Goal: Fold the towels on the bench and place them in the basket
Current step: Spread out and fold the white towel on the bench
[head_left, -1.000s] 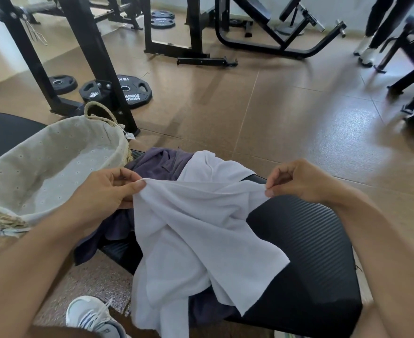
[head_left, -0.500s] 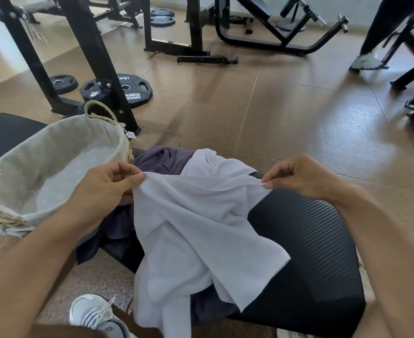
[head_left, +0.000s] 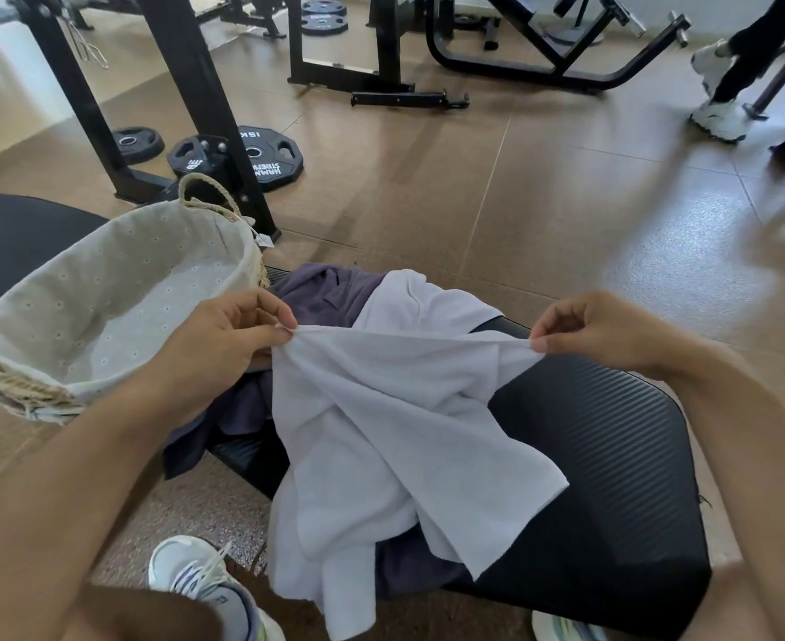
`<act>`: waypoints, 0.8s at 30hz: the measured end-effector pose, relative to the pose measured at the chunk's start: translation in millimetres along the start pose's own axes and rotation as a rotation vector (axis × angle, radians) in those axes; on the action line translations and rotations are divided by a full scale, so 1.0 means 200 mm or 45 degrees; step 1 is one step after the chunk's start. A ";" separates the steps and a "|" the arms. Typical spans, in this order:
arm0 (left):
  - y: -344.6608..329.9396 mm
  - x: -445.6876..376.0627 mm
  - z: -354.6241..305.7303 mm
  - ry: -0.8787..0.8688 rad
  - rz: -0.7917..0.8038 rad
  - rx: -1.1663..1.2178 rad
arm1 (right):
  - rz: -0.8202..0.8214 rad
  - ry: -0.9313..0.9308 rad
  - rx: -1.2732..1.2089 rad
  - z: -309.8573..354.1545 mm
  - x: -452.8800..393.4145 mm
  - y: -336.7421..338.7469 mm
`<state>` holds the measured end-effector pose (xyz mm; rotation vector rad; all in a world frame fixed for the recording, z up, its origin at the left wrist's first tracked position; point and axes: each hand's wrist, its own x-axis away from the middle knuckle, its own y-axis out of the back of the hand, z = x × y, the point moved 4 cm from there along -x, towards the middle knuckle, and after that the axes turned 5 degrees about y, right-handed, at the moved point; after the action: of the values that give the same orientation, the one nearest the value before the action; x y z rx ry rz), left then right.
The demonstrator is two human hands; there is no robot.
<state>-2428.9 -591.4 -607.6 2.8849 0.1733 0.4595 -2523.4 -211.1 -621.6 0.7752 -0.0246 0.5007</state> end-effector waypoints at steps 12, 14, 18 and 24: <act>0.00 0.05 -0.03 -0.110 -0.084 -0.082 | 0.072 0.007 -0.022 0.05 0.02 -0.02; 0.01 0.05 -0.04 -0.108 -0.084 -0.108 | 0.058 0.013 -0.028 0.06 0.02 -0.02; 0.04 0.04 -0.04 -0.112 -0.104 -0.165 | 0.021 -0.006 -0.005 0.08 0.01 -0.02; 0.09 0.03 -0.05 -0.201 -0.021 -0.338 | -0.057 0.055 0.015 0.07 0.01 0.02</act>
<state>-2425.7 -605.7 -592.0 2.6417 0.1014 0.2305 -2521.4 -217.0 -607.9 0.7748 0.0356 0.4753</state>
